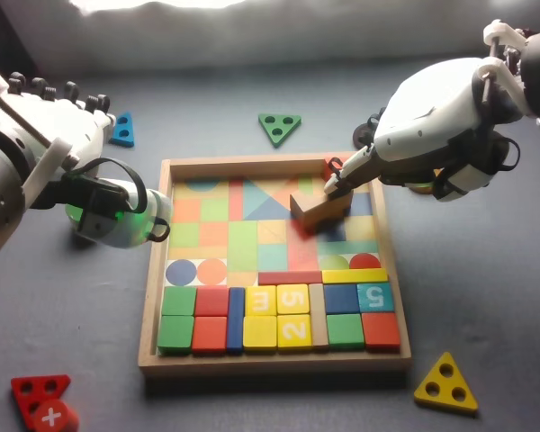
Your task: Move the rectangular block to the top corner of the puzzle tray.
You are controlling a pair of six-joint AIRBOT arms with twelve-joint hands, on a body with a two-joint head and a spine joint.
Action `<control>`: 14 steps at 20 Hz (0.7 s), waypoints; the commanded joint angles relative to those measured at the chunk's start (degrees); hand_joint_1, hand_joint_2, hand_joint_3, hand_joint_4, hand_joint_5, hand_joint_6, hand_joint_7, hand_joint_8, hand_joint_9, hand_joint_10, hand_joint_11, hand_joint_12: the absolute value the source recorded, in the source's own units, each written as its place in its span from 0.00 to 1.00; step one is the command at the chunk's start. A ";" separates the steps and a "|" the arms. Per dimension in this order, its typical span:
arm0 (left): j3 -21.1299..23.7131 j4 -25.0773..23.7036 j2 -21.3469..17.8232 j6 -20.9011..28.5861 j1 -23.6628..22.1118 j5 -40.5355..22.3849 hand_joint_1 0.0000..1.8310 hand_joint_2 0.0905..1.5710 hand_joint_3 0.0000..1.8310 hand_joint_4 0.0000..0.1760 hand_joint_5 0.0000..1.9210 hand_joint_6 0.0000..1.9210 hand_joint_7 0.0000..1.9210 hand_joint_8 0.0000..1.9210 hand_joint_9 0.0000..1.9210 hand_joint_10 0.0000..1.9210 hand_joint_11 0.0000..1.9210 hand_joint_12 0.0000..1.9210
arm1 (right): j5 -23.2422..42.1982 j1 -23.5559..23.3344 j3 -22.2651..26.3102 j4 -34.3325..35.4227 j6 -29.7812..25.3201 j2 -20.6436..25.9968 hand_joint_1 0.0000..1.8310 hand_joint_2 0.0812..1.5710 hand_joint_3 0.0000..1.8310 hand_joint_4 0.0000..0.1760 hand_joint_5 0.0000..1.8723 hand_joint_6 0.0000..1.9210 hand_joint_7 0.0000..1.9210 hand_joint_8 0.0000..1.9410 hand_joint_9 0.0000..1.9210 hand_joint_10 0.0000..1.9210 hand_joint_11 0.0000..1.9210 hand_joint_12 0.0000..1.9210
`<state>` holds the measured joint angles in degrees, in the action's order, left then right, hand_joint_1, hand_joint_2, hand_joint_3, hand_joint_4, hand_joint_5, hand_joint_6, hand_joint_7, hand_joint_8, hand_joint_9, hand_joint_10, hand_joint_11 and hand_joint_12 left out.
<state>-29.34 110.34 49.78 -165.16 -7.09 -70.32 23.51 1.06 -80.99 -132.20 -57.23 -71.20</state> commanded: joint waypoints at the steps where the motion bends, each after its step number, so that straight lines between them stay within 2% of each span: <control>1: 0.16 -4.85 -0.65 -0.13 -0.57 -0.92 0.02 0.80 0.00 0.00 0.02 0.00 0.01 0.00 0.01 0.00 0.01 0.01 | -2.26 -0.26 -0.21 -0.25 -0.26 0.67 1.00 0.72 0.00 0.00 0.17 0.01 0.51 0.98 0.75 1.00 0.85 1.00; 3: 0.16 -4.83 -0.67 -0.13 -0.57 -0.84 0.02 0.80 0.00 0.00 0.04 0.01 0.02 0.00 0.02 0.00 0.02 0.01 | -2.23 -0.21 -0.21 -0.32 -0.24 0.71 1.00 0.71 0.00 0.00 0.19 0.01 0.53 1.00 0.76 1.00 0.87 1.00; 5: 0.16 -4.81 -0.67 -0.13 -0.58 -0.83 0.01 0.80 0.00 0.00 0.03 0.00 0.02 0.00 0.02 0.00 0.01 0.01 | -2.22 -0.26 -0.21 -0.35 -0.01 0.70 1.00 0.72 0.00 0.00 0.14 0.00 0.56 1.00 0.77 1.00 0.88 1.00; 6: 0.16 -4.81 -0.67 -0.13 -0.58 -0.83 0.03 0.79 0.00 0.00 0.05 0.01 0.03 0.00 0.03 0.00 0.02 0.02 | -2.21 -0.38 -0.20 -0.35 -0.02 0.69 1.00 0.72 0.00 0.00 0.14 0.00 0.54 1.00 0.76 1.00 0.86 1.00; 7: 0.16 -4.81 -0.67 -0.13 -0.58 -0.83 0.02 0.80 0.00 0.00 0.06 0.00 0.04 0.00 0.04 0.00 0.00 0.09 | -1.96 -0.52 -0.19 -0.34 -0.22 0.70 1.00 0.72 0.00 0.00 0.15 0.00 0.56 1.00 0.75 1.00 0.85 1.00; 9: 0.16 -4.81 -0.67 -0.13 -0.58 -0.83 0.04 0.80 0.00 0.00 0.05 0.00 0.04 0.00 0.03 0.00 0.00 0.07 | -1.74 -0.58 -0.19 -0.33 -0.60 0.74 1.00 0.73 0.00 0.00 0.14 0.00 0.57 1.00 0.75 1.00 0.83 1.00; 11: 0.16 -4.81 -0.67 -0.13 -0.58 -0.83 0.00 0.81 0.00 0.00 0.02 0.00 0.01 0.00 0.01 0.00 0.00 0.01 | -1.80 -0.82 -0.20 -0.33 -0.44 0.70 1.00 0.73 0.00 0.00 0.15 0.00 0.54 1.00 0.74 1.00 0.84 1.00; 13: 0.16 -4.81 -0.67 -0.13 -0.58 -0.84 0.02 0.80 0.00 0.00 0.04 0.00 0.03 0.00 0.03 0.00 0.00 0.04 | -1.90 -1.38 -0.20 -0.33 -0.15 0.43 1.00 0.72 0.00 0.00 0.16 0.00 0.59 1.00 0.76 1.00 0.85 1.00; 14: 0.16 -4.81 -0.67 -0.13 -0.58 -0.84 0.01 0.80 0.00 0.00 0.03 0.00 0.01 0.00 0.01 0.00 0.00 0.02 | -1.91 -1.72 -0.20 -0.33 0.01 0.24 1.00 0.72 0.00 0.00 0.15 0.00 0.58 1.00 0.77 1.00 0.86 1.00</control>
<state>-29.34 110.41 49.78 -165.16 -7.09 -70.35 24.05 -0.12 -80.99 -133.25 -57.28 -71.64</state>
